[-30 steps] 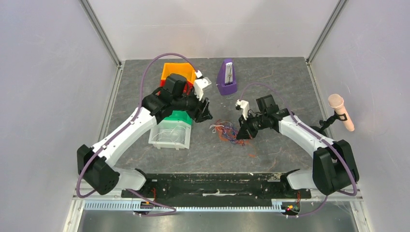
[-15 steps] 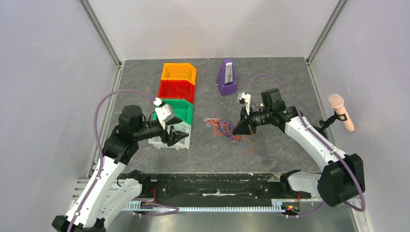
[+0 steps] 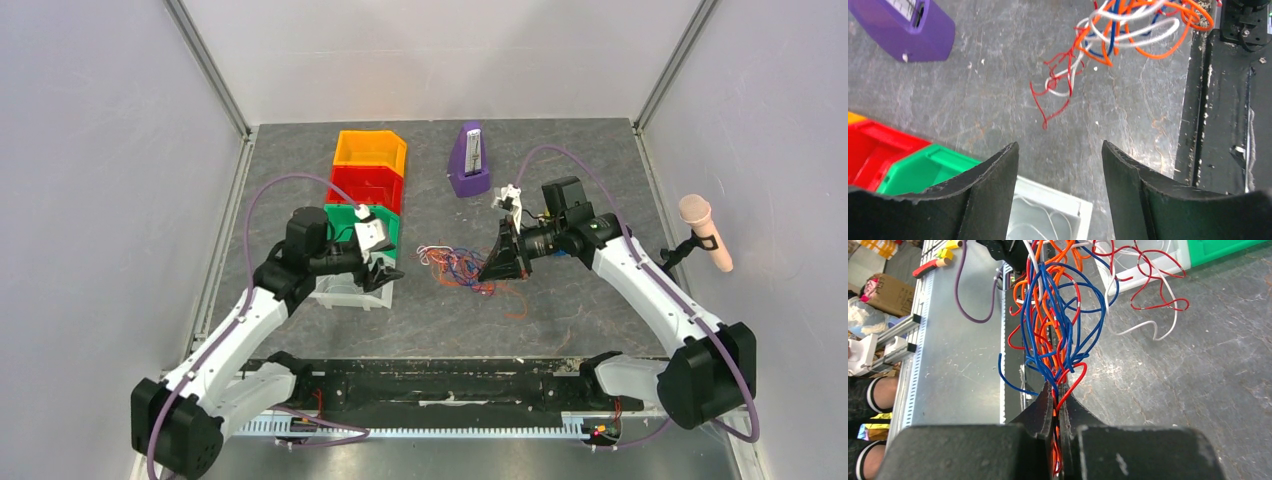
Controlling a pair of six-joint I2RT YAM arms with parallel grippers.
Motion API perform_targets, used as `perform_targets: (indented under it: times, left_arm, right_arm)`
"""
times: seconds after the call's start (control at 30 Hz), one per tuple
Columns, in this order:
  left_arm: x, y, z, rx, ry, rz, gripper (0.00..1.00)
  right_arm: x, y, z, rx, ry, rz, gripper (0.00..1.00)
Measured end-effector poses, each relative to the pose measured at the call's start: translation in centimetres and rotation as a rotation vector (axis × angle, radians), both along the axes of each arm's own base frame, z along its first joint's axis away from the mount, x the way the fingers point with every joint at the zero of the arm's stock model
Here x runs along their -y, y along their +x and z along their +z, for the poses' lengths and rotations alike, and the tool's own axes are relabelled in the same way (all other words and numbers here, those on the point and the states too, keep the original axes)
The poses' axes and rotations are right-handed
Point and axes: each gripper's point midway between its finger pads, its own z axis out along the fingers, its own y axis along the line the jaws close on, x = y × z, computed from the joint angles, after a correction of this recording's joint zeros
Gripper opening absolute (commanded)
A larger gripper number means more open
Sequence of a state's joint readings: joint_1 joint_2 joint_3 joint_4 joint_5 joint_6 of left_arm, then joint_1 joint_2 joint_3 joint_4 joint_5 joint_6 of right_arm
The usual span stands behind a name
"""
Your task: Untangle the cables
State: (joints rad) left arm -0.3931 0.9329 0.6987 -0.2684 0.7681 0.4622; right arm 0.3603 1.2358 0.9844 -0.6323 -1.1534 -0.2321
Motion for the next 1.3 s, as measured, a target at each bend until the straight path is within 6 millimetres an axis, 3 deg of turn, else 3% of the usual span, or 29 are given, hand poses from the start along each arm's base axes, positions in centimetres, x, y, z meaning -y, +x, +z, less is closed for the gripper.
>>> perform_targets:
  times: [0.17,0.3,0.4,0.47,0.63,0.73,0.83,0.9,1.0,1.17,1.2,1.3]
  left_arm:
    - [2.2,0.9,0.1,0.062,-0.01,-0.047,0.62]
    - [3.3,1.9,-0.5,0.08,-0.005,-0.051,0.48]
    - [3.6,2.4,-1.2,0.07,0.003,-0.049,0.26]
    - [3.6,2.4,-1.4,0.063,0.01,-0.051,0.04]
    - [3.0,1.7,-0.5,0.053,0.016,-0.045,0.02]
    - [1.8,0.9,1.2,0.053,0.001,-0.014,0.02]
    - [0.4,0.8,3.9,0.063,-0.034,0.05,0.02]
    - [-0.5,1.0,5.9,0.066,-0.059,0.099,0.02]
    - [-0.9,1.2,8.5,0.06,-0.099,0.143,0.02]
    - [-0.9,1.1,12.1,0.053,-0.151,0.172,0.02]
    - [-0.9,1.2,13.1,0.055,-0.16,0.18,0.02]
    - [-0.9,1.6,16.2,0.073,-0.183,0.197,0.02]
  right_arm:
    - [0.0,-0.6,0.4,-0.017,0.02,0.02,0.0]
    - [-0.1,-1.0,0.8,-0.024,0.034,0.032,0.0]
    - [-0.1,-1.1,1.0,-0.024,0.041,0.036,0.0]
    - [-0.1,-1.1,1.1,-0.019,0.042,0.036,0.0]
    - [1.1,0.9,0.4,0.005,-0.01,-0.058,0.0]
    - [2.9,3.6,-0.4,0.02,-0.069,-0.182,0.03]
    - [5.2,6.1,-1.9,0.027,-0.147,-0.307,0.09]
    - [6.4,7.1,-3.0,0.034,-0.2,-0.361,0.08]
    - [7.4,7.5,-5.1,0.036,-0.278,-0.397,0.02]
    - [9.6,7.1,-10.3,-0.008,-0.44,-0.439,0.01]
    - [9.9,6.9,-11.0,-0.015,-0.465,-0.443,0.03]
    - [11.1,6.5,-13.4,-0.034,-0.543,-0.451,0.23]
